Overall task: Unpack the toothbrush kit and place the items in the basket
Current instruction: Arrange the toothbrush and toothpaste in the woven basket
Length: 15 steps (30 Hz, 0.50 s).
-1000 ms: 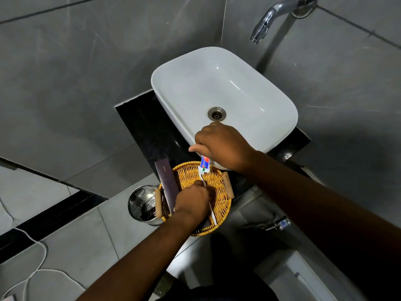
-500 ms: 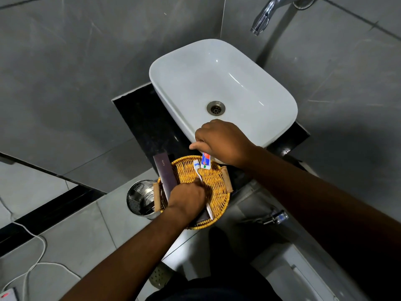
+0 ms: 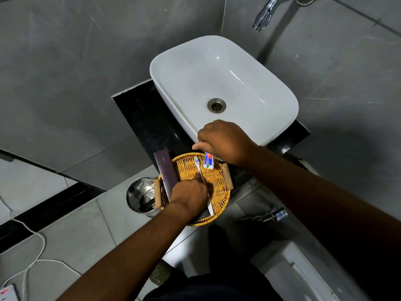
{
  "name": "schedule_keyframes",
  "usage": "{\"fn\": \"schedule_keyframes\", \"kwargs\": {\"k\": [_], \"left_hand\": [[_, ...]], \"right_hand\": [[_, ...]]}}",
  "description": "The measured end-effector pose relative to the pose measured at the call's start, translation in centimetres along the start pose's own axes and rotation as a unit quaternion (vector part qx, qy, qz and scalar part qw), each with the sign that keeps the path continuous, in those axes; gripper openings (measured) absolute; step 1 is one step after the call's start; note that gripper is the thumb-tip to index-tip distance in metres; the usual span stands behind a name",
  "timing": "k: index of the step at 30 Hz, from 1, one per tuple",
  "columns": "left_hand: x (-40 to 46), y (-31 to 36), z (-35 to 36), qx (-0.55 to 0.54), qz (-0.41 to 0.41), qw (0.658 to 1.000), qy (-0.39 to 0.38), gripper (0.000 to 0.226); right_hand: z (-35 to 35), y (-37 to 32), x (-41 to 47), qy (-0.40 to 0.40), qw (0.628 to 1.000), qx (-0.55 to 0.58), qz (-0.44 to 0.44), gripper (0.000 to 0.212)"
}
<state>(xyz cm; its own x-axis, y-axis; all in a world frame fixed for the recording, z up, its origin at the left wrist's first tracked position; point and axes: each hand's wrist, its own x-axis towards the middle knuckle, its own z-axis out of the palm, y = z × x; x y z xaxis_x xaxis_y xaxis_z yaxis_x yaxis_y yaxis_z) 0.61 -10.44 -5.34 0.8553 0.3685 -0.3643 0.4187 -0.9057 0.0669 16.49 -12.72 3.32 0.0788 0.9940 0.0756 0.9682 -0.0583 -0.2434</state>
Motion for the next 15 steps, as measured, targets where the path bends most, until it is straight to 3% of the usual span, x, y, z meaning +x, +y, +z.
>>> {"fn": "schedule_keyframes", "kwargs": {"k": [2,5,7,9,10,15], "left_hand": [[-0.2,-0.2,-0.6,-0.037,-0.009,0.999,0.01,0.037],[-0.8,-0.9,-2.0,-0.216,-0.065,0.969,0.106,0.024],[-0.7,-1.5,-3.2,-0.419,-0.109,0.891,0.138,0.02],[-0.9,-1.8,-4.4,-0.632,-0.119,0.762,0.076,0.016],[-1.1,-1.9,-5.0,-0.686,-0.119,0.717,0.046,0.014],[-1.5,-1.2,-4.9,-0.737,-0.129,0.663,0.001,0.013]], "right_hand": [[0.0,0.0,-0.1,-0.014,1.0,0.003,0.002,0.041],[0.0,-0.1,-0.6,-0.038,0.999,0.021,0.002,0.04],[0.1,-0.2,-0.8,-0.045,0.998,0.039,0.003,0.039],[0.3,-0.2,-1.0,-0.039,0.997,0.059,0.007,0.037],[0.4,-0.2,-1.2,-0.034,0.997,0.067,0.01,0.035],[1.3,-0.5,-1.7,-0.03,0.994,0.098,0.038,0.037]]}}
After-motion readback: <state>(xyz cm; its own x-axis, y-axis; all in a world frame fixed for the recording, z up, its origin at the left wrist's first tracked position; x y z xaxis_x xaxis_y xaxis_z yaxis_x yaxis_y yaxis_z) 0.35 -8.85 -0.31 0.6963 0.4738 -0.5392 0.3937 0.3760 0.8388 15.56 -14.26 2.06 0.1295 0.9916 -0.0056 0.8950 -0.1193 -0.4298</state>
